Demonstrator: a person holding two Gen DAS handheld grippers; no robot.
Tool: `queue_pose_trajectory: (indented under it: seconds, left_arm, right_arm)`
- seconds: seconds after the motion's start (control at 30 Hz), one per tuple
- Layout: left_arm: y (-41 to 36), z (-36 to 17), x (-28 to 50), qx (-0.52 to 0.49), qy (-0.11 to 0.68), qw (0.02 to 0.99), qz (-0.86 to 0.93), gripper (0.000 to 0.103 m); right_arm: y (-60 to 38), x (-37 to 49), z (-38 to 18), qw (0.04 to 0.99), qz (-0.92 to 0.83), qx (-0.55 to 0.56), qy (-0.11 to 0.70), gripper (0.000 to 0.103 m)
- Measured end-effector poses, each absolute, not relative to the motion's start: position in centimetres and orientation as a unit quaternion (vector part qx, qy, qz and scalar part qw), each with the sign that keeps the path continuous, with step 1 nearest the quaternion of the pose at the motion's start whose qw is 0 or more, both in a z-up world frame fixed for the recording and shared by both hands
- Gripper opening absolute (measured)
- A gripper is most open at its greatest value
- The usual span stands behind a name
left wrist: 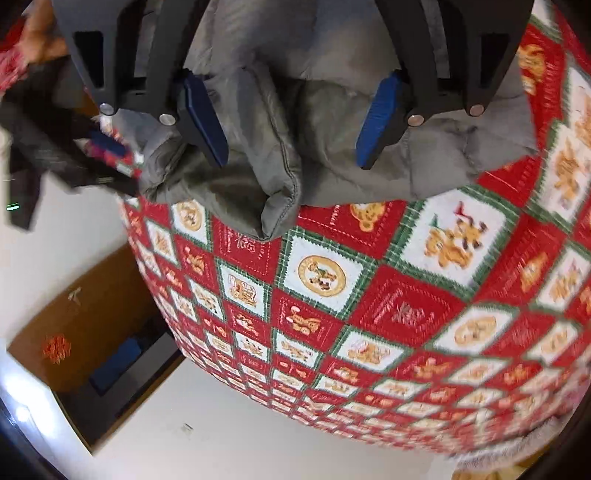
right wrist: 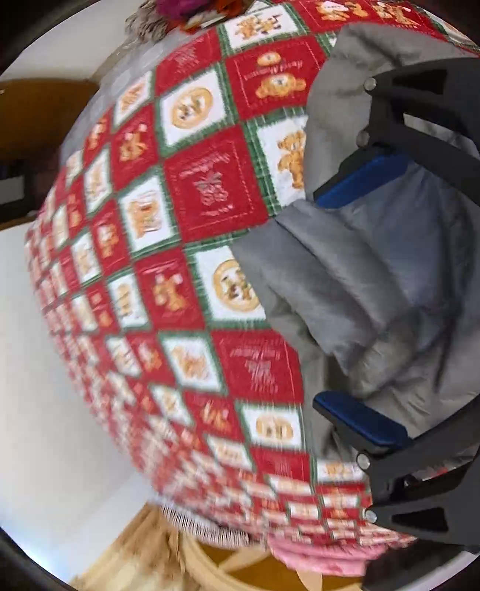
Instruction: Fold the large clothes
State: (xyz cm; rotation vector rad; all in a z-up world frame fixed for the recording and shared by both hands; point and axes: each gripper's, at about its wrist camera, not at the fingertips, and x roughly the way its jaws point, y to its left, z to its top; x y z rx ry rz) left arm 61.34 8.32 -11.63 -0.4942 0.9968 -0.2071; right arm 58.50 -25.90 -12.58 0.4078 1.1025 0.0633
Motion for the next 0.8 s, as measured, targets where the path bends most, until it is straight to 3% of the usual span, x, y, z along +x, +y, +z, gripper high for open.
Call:
queue_pose_trajectory:
  seconds: [0.07, 0.13, 0.17, 0.2, 0.27, 0.3, 0.33, 0.6, 0.8]
  left_arm:
    - [8.0, -12.6, 62.3, -0.261, 0.494, 0.822, -0.113, 0.072]
    - [6.6, -13.2, 62.9, -0.253, 0.512, 0.812, -0.124, 0.072]
    - [5.9, -13.4, 63.1, -0.244, 0.517, 0.810, -0.129, 0.072]
    - [5.4, -13.5, 62.9, -0.240, 0.516, 0.811, -0.137, 0.072]
    - [5.1, -13.7, 62.2, -0.255, 0.508, 0.805, -0.171, 0.049]
    - [5.1, -13.9, 62.0, -0.263, 0.515, 0.794, -0.190, 0.021]
    - [5.2, -14.2, 61.7, -0.274, 0.524, 0.779, -0.206, 0.015]
    - [9.0, -12.4, 57.5, -0.310, 0.485, 0.791, -0.207, 0.011]
    - [10.0, -16.0, 56.2, -0.323, 0.496, 0.788, -0.171, 0.011]
  right_arm:
    - [-24.9, 59.5, -14.2, 0.824, 0.026, 0.184, 0.535, 0.098]
    - [-24.6, 59.6, -15.3, 0.819, 0.022, 0.169, 0.548, 0.089]
    - [-24.5, 59.3, -15.5, 0.822, 0.020, 0.154, 0.548, 0.066]
    - [-24.8, 58.9, -15.3, 0.824, 0.015, 0.137, 0.549, 0.034]
    - [-26.0, 57.9, -14.6, 0.830, 0.023, 0.128, 0.542, 0.019]
    - [-27.0, 57.3, -14.1, 0.831, 0.035, 0.136, 0.538, 0.016]
    - [-28.2, 56.4, -13.5, 0.834, 0.037, 0.142, 0.532, 0.016]
    - [-33.0, 50.4, -13.6, 0.845, 0.042, 0.178, 0.503, 0.013]
    - [-32.8, 47.3, -16.3, 0.884, 0.036, 0.167, 0.436, 0.013]
